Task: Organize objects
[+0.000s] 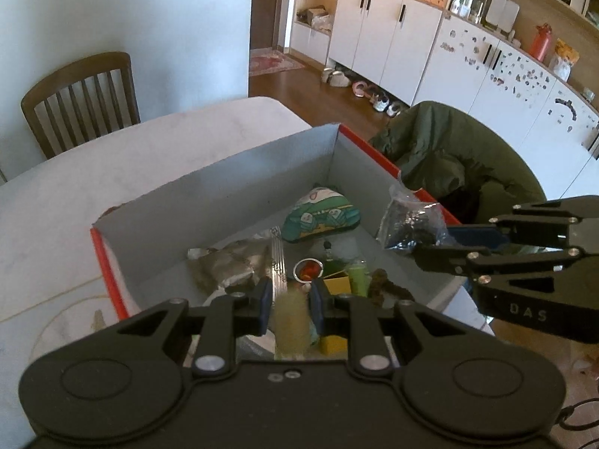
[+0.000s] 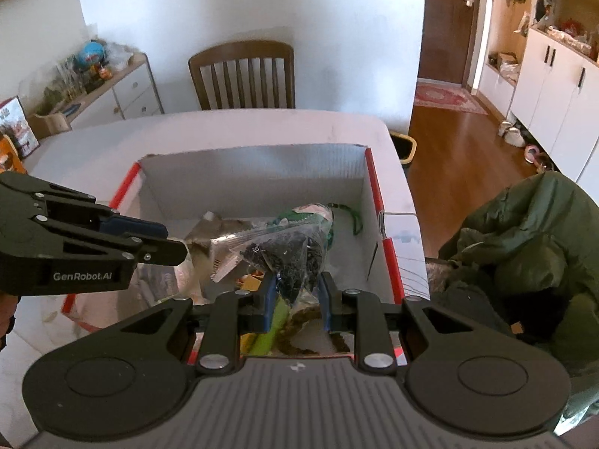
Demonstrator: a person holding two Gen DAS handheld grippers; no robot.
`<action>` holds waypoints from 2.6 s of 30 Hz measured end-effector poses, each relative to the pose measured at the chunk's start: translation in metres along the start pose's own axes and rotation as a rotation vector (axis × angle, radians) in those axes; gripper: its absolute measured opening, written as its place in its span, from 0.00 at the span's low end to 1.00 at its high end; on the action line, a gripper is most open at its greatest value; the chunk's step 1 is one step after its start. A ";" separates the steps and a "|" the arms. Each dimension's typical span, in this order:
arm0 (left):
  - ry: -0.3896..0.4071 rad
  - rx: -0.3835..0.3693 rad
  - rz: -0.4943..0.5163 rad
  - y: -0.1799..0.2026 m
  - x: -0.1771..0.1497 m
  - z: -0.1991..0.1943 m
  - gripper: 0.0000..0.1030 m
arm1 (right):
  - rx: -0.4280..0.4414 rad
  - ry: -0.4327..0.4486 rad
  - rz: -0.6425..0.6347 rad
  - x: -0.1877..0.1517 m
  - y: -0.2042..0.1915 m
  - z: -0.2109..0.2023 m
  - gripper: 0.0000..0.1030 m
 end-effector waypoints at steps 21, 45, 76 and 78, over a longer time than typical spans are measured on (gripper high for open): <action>-0.100 0.022 -0.059 -0.020 -0.006 0.045 0.20 | -0.026 -0.108 -0.120 0.017 -0.010 0.071 0.24; 0.009 0.021 -0.023 -0.011 -0.015 0.001 0.43 | 0.078 -0.002 0.006 0.007 -0.008 0.012 0.32; 0.176 -0.010 0.051 -0.019 -0.059 -0.088 0.67 | 0.050 0.198 0.107 -0.027 -0.059 -0.075 0.66; 0.193 -0.008 0.058 -0.021 -0.063 -0.095 0.71 | 0.050 0.220 0.112 -0.029 -0.065 -0.082 0.72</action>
Point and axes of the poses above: each gripper's, at about its wrist camera, not at the fingertips, and z roughly the way its jaws point, y to its right, x to its top, the point moved 4 cm from there along z, roughly the way its jaws point, and after that the axes turned 15 degrees about -y, right-handed, at the moved point
